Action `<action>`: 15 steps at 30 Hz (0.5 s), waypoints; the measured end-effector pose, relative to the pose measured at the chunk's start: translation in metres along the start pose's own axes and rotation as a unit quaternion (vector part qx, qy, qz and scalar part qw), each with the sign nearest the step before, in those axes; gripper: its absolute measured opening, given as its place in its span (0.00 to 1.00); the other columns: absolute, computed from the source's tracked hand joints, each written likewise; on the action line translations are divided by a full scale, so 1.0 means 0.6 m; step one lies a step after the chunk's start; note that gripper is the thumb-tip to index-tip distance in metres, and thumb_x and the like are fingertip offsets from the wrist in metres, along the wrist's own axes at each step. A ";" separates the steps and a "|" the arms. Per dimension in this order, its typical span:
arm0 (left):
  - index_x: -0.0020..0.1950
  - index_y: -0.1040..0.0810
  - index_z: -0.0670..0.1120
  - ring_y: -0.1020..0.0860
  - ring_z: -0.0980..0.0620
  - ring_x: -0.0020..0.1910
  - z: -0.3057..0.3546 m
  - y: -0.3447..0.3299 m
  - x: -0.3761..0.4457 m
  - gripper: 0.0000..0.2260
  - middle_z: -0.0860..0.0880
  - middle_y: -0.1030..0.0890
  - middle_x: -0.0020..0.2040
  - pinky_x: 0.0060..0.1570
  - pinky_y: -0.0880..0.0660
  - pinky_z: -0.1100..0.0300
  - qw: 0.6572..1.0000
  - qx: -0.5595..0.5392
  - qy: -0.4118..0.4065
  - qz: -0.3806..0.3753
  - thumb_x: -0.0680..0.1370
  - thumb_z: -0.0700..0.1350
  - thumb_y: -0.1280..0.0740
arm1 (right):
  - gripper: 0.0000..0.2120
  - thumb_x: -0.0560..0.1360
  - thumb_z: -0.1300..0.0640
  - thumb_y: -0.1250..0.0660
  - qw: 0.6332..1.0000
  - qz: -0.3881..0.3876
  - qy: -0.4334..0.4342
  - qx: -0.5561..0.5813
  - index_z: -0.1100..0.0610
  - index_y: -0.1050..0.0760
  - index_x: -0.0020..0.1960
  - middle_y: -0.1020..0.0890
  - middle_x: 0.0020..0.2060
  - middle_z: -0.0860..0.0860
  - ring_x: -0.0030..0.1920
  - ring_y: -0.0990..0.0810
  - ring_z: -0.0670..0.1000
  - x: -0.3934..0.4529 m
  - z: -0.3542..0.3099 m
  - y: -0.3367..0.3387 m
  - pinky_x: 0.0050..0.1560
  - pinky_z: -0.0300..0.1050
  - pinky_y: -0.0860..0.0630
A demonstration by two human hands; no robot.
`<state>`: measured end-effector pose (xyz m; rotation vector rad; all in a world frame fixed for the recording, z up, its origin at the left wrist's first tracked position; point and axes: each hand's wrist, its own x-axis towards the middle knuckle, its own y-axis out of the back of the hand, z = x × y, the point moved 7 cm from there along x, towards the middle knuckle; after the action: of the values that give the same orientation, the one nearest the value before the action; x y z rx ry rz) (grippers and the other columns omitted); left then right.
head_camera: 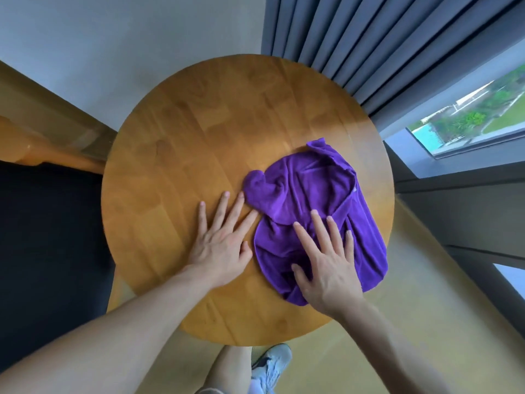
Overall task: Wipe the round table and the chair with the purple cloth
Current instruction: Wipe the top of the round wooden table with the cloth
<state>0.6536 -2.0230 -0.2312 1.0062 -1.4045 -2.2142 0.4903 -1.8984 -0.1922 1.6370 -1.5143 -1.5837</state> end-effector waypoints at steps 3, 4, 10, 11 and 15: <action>0.75 0.30 0.52 0.51 0.41 0.84 0.025 -0.001 0.036 0.28 0.42 0.36 0.81 0.77 0.53 0.28 0.997 0.013 -0.062 0.042 0.74 0.52 0.41 | 0.43 0.75 0.34 0.40 0.994 -0.027 0.074 -0.078 0.43 0.57 0.83 0.58 0.83 0.46 0.82 0.57 0.59 0.037 0.025 -0.026 0.75 0.75 0.50; 0.73 0.28 0.51 0.48 0.41 0.83 0.034 0.003 0.051 0.26 0.41 0.33 0.78 0.76 0.51 0.28 0.994 0.011 -0.089 0.057 0.74 0.52 0.40 | 0.44 0.75 0.32 0.40 0.993 -0.024 0.082 -0.083 0.43 0.58 0.83 0.57 0.83 0.46 0.82 0.57 0.59 0.049 0.033 -0.026 0.74 0.76 0.47; 0.74 0.28 0.48 0.45 0.42 0.83 0.049 0.018 0.115 0.28 0.44 0.30 0.78 0.79 0.52 0.33 0.983 0.033 -0.147 0.109 0.74 0.51 0.37 | 0.41 0.74 0.37 0.39 0.990 0.047 0.102 -0.087 0.44 0.50 0.83 0.49 0.83 0.45 0.83 0.53 0.54 0.123 0.063 0.004 0.72 0.75 0.44; 0.75 0.28 0.48 0.44 0.42 0.83 0.049 0.017 0.115 0.29 0.45 0.31 0.78 0.79 0.52 0.33 0.982 0.038 -0.147 0.111 0.74 0.52 0.37 | 0.41 0.73 0.38 0.39 0.990 0.058 0.102 -0.083 0.44 0.49 0.83 0.48 0.83 0.45 0.83 0.52 0.54 0.133 0.067 0.011 0.73 0.74 0.44; 0.77 0.30 0.47 0.43 0.42 0.82 0.048 0.015 0.115 0.31 0.45 0.33 0.79 0.78 0.48 0.32 0.983 0.047 -0.136 0.111 0.73 0.52 0.37 | 0.43 0.72 0.41 0.38 0.990 0.096 0.077 -0.064 0.44 0.50 0.83 0.47 0.82 0.43 0.82 0.51 0.51 0.167 0.081 0.026 0.74 0.70 0.46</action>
<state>0.5843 -2.0504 -0.2422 0.5541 -1.6619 -2.1953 0.4180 -1.9719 -0.2367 1.4599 -1.4141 -1.3888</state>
